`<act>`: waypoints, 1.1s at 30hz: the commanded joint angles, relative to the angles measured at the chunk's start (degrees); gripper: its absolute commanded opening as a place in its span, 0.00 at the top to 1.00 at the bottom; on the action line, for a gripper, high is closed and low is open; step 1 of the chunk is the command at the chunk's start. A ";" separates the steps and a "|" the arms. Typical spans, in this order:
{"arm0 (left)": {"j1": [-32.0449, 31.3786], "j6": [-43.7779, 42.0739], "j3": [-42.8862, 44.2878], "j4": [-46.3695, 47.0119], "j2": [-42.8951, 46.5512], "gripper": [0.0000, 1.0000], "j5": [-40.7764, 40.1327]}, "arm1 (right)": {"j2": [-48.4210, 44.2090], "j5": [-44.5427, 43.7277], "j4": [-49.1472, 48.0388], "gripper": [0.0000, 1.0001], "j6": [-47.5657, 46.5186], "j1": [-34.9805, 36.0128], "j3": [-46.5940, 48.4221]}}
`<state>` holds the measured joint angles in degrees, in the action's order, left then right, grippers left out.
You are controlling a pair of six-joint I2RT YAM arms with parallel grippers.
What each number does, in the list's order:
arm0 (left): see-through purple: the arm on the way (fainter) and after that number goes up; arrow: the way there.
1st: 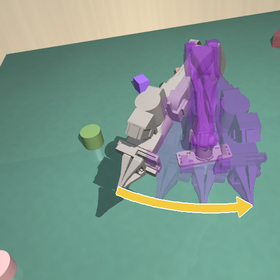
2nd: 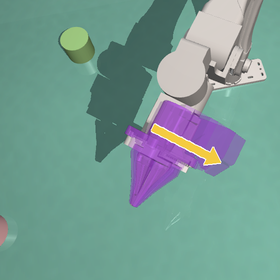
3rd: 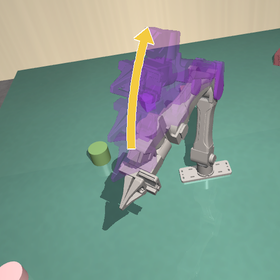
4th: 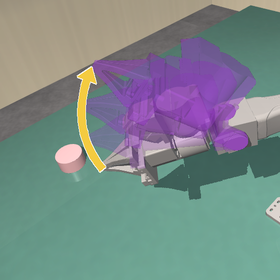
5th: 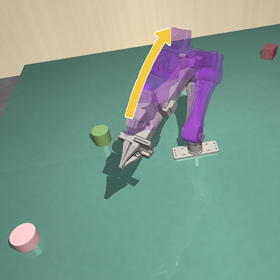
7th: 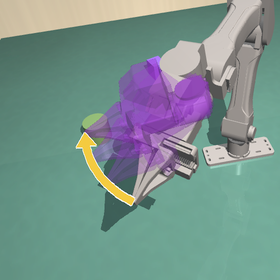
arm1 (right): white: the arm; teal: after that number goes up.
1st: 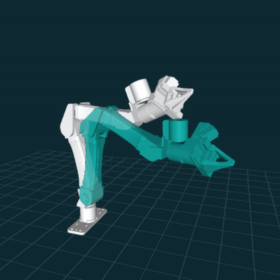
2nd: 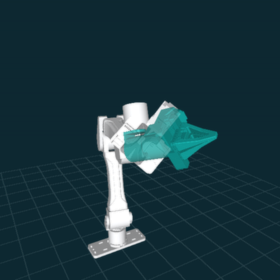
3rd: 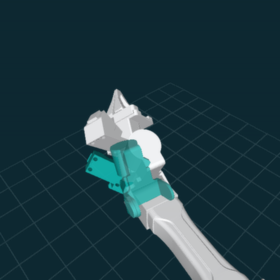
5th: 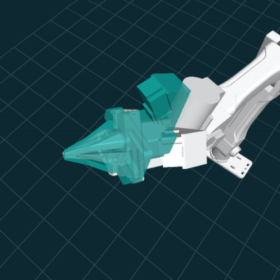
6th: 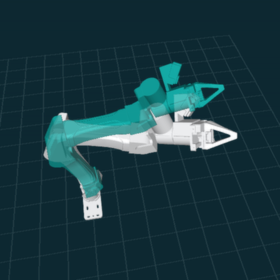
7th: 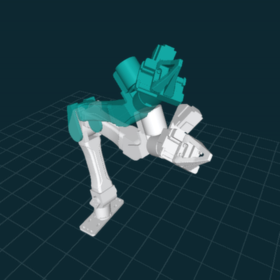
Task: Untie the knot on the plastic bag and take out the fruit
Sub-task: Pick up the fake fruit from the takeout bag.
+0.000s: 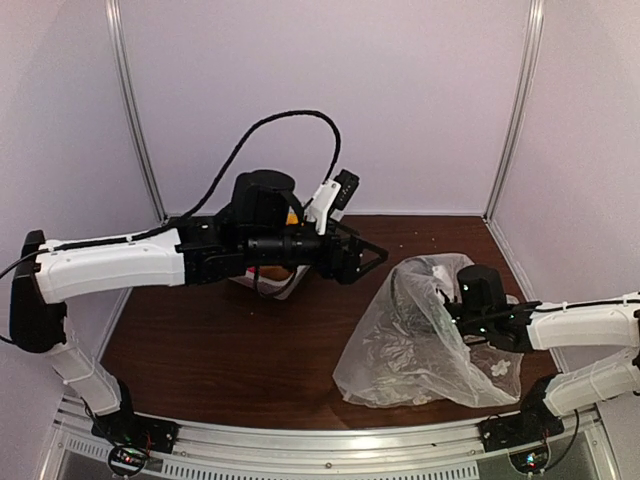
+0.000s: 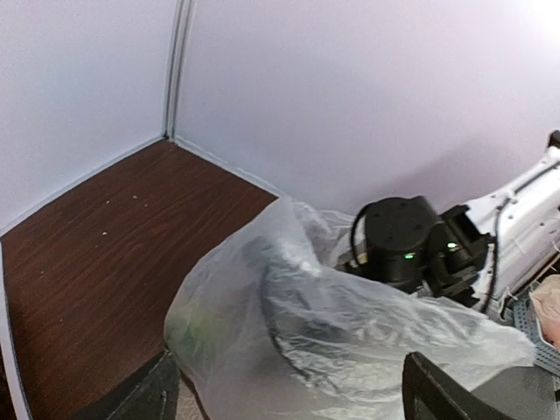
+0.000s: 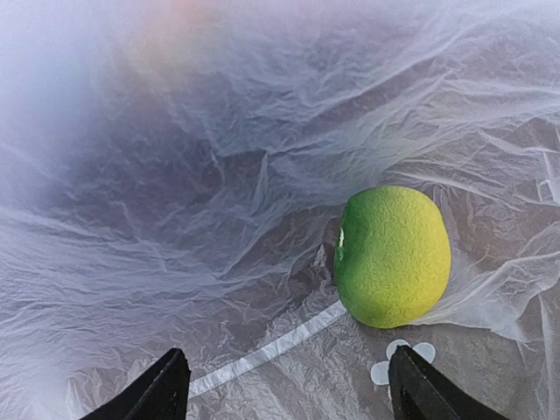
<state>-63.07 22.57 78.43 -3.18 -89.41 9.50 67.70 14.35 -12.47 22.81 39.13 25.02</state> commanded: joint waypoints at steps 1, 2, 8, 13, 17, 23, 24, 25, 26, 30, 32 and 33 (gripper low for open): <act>3.65 1.92 1.01 5.82 -8.87 0.11 -2.73 | 0.03 -6.75 -4.08 0.20 4.43 0.24 -1.60; 4.57 2.69 2.45 6.80 -11.00 0.11 -1.52 | 0.28 -6.55 -5.15 0.20 4.80 0.24 -1.97; 9.16 8.05 8.65 15.02 -23.25 0.11 5.17 | 0.64 -3.17 -8.89 0.19 5.05 0.30 -3.72; 9.83 8.10 20.08 12.96 -34.10 0.12 7.96 | -0.34 -1.01 -9.98 0.20 4.52 0.42 -5.03; 10.00 6.57 26.98 11.33 -40.44 0.12 7.84 | 0.28 -0.32 -9.21 0.24 3.95 0.53 -4.82; 10.16 7.36 33.74 12.30 -48.21 0.12 10.76 | 1.03 -2.21 -8.79 0.24 4.39 0.58 -4.64; 10.18 7.46 34.06 13.04 -48.95 0.12 11.43 | 1.03 -2.76 -8.74 0.22 4.61 0.57 -4.56; 10.18 7.49 34.14 14.00 -49.56 0.13 12.22 | 0.98 -3.79 -8.22 0.21 4.94 0.52 -4.54; 10.16 7.45 33.91 15.18 -50.14 0.13 13.20 | 0.90 -5.12 -7.97 0.21 5.29 0.53 -4.54; 10.16 7.15 33.32 18.49 -52.09 0.36 17.69 | 1.21 -9.53 -8.64 0.18 6.75 0.15 -5.33; 10.21 7.65 32.02 20.74 -52.36 0.44 19.43 | 1.95 -9.60 -9.36 0.18 7.51 -0.84 -5.54; 10.16 7.91 31.24 21.87 -52.32 0.47 20.17 | 2.51 -9.48 -9.30 0.18 7.68 -1.41 -5.40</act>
<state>-52.93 29.98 111.00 11.03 -141.03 24.03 68.60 8.27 -20.88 28.71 39.11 20.60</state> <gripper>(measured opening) 0.593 0.819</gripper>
